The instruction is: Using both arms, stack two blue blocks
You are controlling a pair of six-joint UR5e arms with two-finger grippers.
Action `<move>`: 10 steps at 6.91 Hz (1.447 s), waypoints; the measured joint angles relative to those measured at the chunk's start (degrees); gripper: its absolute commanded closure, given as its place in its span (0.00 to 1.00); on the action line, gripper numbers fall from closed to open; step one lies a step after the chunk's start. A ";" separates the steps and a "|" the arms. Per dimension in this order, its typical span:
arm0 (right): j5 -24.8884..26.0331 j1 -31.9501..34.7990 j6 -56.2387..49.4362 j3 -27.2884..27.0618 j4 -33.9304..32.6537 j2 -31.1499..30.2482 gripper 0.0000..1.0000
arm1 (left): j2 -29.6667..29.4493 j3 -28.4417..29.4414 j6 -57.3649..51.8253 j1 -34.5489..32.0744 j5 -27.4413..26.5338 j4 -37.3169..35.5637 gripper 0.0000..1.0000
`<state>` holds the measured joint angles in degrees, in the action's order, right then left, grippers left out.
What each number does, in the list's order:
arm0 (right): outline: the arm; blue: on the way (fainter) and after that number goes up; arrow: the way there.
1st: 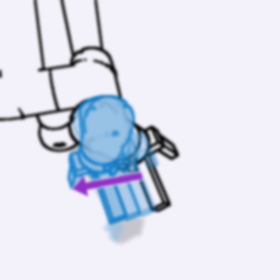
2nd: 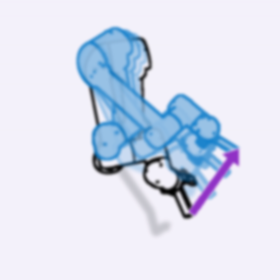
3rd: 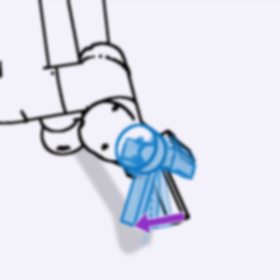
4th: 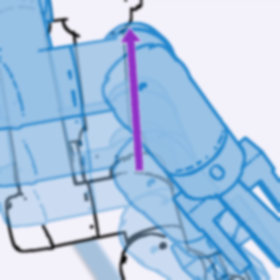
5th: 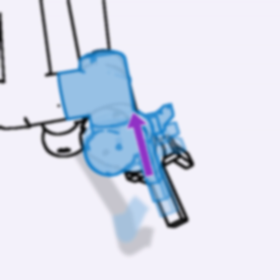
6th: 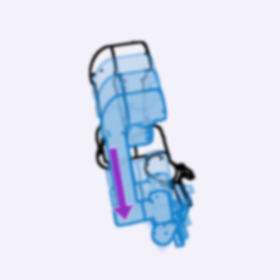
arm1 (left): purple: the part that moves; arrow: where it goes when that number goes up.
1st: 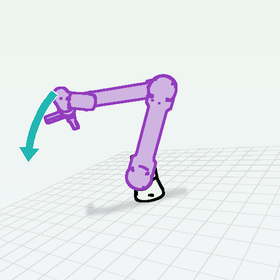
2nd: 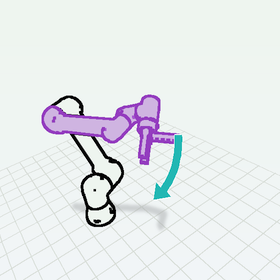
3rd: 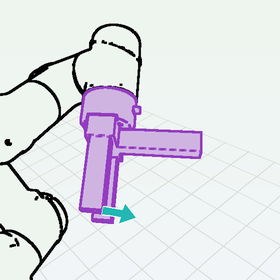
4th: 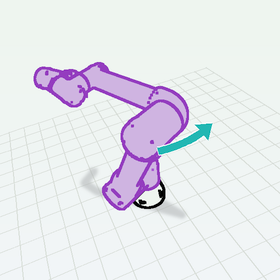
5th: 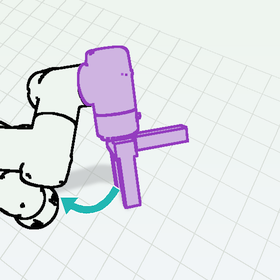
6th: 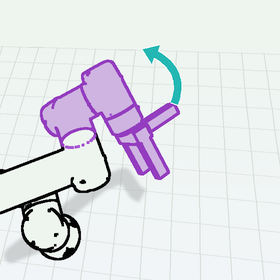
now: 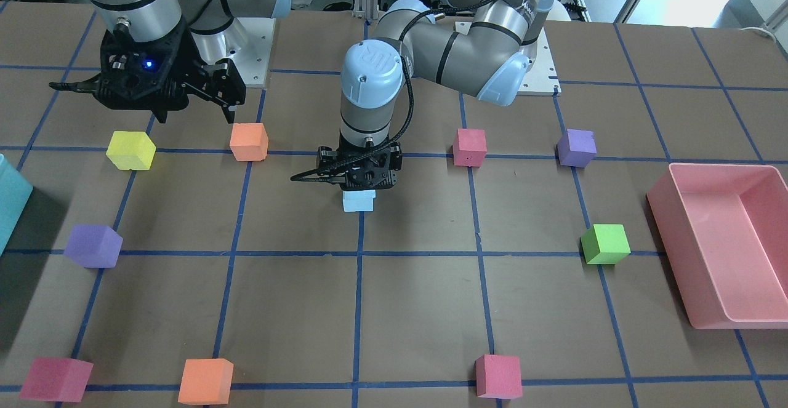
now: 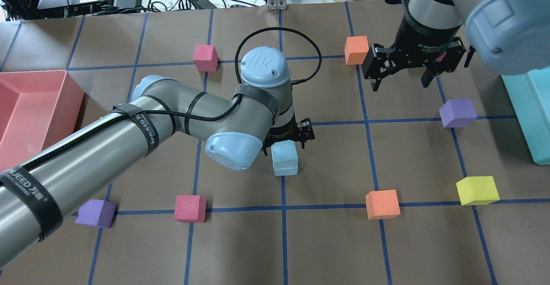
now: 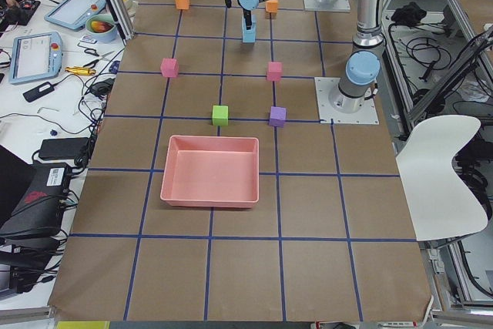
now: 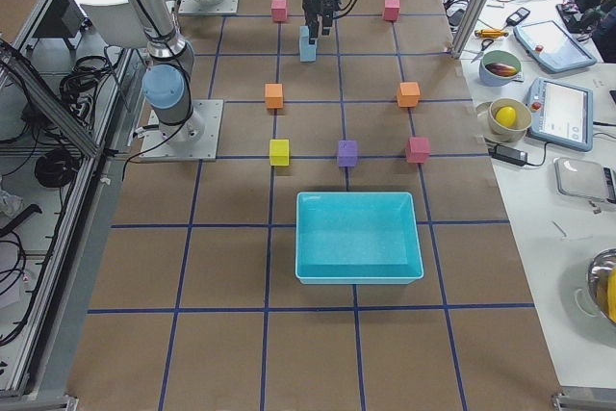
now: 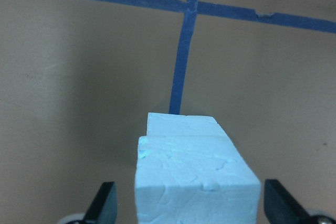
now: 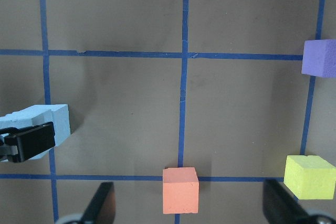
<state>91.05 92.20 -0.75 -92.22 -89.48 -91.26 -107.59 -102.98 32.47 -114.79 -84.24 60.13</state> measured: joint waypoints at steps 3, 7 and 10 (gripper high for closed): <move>-1.17 -1.91 -1.67 0.02 0.93 -0.78 0.00 | 7.46 0.80 -11.48 9.99 0.17 5.04 0.00; -1.45 -4.94 -1.69 0.21 1.50 -1.34 0.00 | 15.30 8.22 -31.97 25.27 -2.10 17.81 0.00; -0.14 -4.33 -1.54 0.10 1.59 -1.96 0.00 | 15.86 16.73 -32.65 25.86 -5.64 24.66 0.00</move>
<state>90.91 87.87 -2.29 -92.12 -87.90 -93.22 -91.73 -86.24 -0.18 -88.93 -89.88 84.80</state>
